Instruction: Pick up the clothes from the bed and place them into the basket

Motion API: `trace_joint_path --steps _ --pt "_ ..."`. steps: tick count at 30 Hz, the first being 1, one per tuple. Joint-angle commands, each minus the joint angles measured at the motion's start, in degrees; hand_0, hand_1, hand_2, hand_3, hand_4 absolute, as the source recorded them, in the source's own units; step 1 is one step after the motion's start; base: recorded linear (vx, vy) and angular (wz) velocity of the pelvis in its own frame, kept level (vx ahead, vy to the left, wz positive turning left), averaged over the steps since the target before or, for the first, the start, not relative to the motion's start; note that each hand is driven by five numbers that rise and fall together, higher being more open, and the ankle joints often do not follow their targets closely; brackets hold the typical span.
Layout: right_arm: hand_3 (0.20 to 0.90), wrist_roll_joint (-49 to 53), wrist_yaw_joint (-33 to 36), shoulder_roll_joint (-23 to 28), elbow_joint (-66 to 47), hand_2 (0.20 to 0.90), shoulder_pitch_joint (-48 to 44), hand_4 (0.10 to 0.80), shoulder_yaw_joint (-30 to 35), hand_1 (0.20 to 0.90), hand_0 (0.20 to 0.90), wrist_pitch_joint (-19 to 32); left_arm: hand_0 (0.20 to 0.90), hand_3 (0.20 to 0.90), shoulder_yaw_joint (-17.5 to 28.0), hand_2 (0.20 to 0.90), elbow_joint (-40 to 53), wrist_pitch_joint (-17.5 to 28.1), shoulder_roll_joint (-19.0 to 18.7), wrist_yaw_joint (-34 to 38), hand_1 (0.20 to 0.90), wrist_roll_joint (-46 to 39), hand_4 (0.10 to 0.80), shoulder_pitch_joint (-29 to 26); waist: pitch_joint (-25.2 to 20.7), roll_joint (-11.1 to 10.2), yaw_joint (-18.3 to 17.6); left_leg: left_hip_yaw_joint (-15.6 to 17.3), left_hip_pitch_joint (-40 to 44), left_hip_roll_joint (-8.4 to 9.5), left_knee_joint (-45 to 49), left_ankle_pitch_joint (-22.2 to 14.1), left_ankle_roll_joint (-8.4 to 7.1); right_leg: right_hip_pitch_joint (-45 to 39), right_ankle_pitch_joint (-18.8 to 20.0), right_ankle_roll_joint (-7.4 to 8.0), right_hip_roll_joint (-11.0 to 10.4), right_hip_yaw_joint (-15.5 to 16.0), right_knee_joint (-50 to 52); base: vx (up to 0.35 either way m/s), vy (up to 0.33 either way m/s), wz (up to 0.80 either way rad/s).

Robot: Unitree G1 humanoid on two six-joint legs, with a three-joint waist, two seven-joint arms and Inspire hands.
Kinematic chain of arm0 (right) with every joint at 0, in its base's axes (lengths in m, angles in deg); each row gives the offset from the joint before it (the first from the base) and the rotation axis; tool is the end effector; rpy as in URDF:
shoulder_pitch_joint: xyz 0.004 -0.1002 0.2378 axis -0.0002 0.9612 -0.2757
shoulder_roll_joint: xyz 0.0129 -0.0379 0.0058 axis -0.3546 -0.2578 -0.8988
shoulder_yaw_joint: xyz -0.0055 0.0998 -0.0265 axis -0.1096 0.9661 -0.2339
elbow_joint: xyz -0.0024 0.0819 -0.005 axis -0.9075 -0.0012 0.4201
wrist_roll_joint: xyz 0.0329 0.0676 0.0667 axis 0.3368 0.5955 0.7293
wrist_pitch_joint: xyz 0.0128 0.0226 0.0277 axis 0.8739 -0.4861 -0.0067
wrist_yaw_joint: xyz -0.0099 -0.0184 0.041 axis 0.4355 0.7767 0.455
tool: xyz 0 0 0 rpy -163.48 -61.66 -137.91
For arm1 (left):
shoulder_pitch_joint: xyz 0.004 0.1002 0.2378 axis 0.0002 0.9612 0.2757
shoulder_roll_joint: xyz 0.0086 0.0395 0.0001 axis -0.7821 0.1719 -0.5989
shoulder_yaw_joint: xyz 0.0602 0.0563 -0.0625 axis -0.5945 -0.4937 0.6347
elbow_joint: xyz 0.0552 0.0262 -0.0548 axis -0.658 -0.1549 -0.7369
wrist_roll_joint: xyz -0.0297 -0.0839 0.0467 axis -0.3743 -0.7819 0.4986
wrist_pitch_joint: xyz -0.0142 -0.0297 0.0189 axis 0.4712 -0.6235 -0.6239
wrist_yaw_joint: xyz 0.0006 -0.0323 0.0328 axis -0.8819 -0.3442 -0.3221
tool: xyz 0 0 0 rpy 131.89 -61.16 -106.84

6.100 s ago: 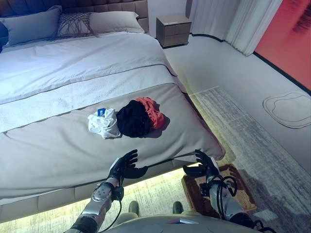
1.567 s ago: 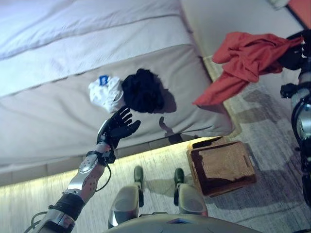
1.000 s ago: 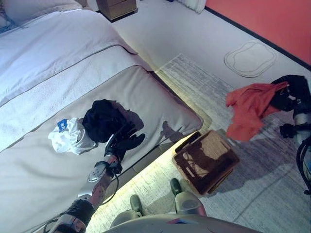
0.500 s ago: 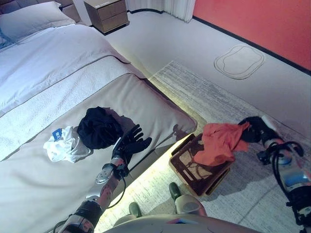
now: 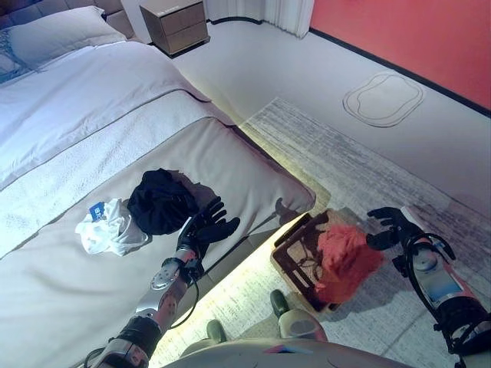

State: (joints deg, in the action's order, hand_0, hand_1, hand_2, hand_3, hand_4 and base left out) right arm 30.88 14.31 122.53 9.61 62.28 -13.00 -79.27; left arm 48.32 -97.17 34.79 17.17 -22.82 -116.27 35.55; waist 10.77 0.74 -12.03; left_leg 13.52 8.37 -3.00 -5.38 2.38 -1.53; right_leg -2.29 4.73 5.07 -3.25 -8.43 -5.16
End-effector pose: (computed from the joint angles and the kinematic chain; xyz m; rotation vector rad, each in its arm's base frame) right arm 0.1993 -0.3162 0.0245 -0.8979 0.5714 -0.1761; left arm 0.1840 0.1709 -0.0365 -0.3304 0.4034 -0.1217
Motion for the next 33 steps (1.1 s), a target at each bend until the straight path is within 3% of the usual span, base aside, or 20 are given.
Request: trace_joint_path --steps 1,9,14,20,26,33 --pt "0.900 -1.86 4.40 2.93 -1.75 0.900 -8.23 0.800 2.34 0.900 0.900 2.48 0.900 0.900 0.17 0.900 -0.23 4.13 0.15 -1.45 0.900 0.91 0.800 -4.55 -1.53 -1.15 2.23 -2.00 0.34 1.23 1.46 -4.92 1.03 2.01 -1.11 -0.92 1.76 2.14 5.70 0.000 0.000 0.00" --pt "0.900 -1.29 6.70 3.87 -7.54 0.900 -11.54 0.800 2.85 0.900 0.900 2.31 0.900 0.900 0.60 0.900 -0.49 3.55 0.16 -0.52 0.900 0.43 0.800 -3.32 -1.11 -1.39 4.04 -4.36 -0.09 1.75 0.95 -4.55 1.09 1.55 -1.38 -1.19 1.53 3.50 5.40 0.013 -0.014 0.10" --pt "0.900 -2.37 10.28 4.41 -11.05 0.900 -19.58 0.800 -0.13 0.900 0.900 1.93 0.900 0.900 0.39 0.900 -1.27 4.00 -0.42 0.17 0.900 0.12 0.800 -2.47 -0.48 -1.38 6.95 -7.32 -1.26 2.37 2.05 -4.34 0.83 1.02 -2.31 -1.79 0.91 6.30 5.92 0.035 -0.023 0.21" --pt "0.900 -2.81 11.51 6.98 -9.56 0.900 -34.66 0.800 -8.66 0.900 0.900 1.30 0.900 0.900 -0.30 0.900 -1.84 5.07 -2.20 0.20 0.900 2.21 0.800 -1.99 2.14 -1.05 13.47 -13.89 -6.32 4.04 5.25 -3.55 0.31 2.29 -4.62 -3.35 -0.37 12.55 8.38 -0.011 -0.012 0.45" --pt "0.900 -2.93 11.81 7.23 -5.87 0.900 -45.92 0.800 -15.48 0.900 0.900 2.67 0.900 0.900 -0.10 0.900 -2.15 6.40 -3.42 -1.41 0.900 1.86 0.800 -1.21 4.50 -0.21 18.12 -18.04 -9.54 5.02 6.36 -2.27 -0.13 3.46 -6.11 -4.54 -1.34 17.26 9.85 -0.021 0.016 0.60" --pt "0.900 -2.82 13.09 6.13 -2.39 0.900 -57.51 0.800 -22.43 0.900 0.900 -0.87 0.900 0.900 -2.54 0.900 -0.38 9.70 -5.18 -8.05 0.900 2.97 0.800 0.07 11.13 2.23 24.49 -23.01 -16.57 6.22 9.91 -0.02 -0.67 7.95 -8.89 -6.24 -2.99 24.61 15.82 -0.075 0.036 0.57"
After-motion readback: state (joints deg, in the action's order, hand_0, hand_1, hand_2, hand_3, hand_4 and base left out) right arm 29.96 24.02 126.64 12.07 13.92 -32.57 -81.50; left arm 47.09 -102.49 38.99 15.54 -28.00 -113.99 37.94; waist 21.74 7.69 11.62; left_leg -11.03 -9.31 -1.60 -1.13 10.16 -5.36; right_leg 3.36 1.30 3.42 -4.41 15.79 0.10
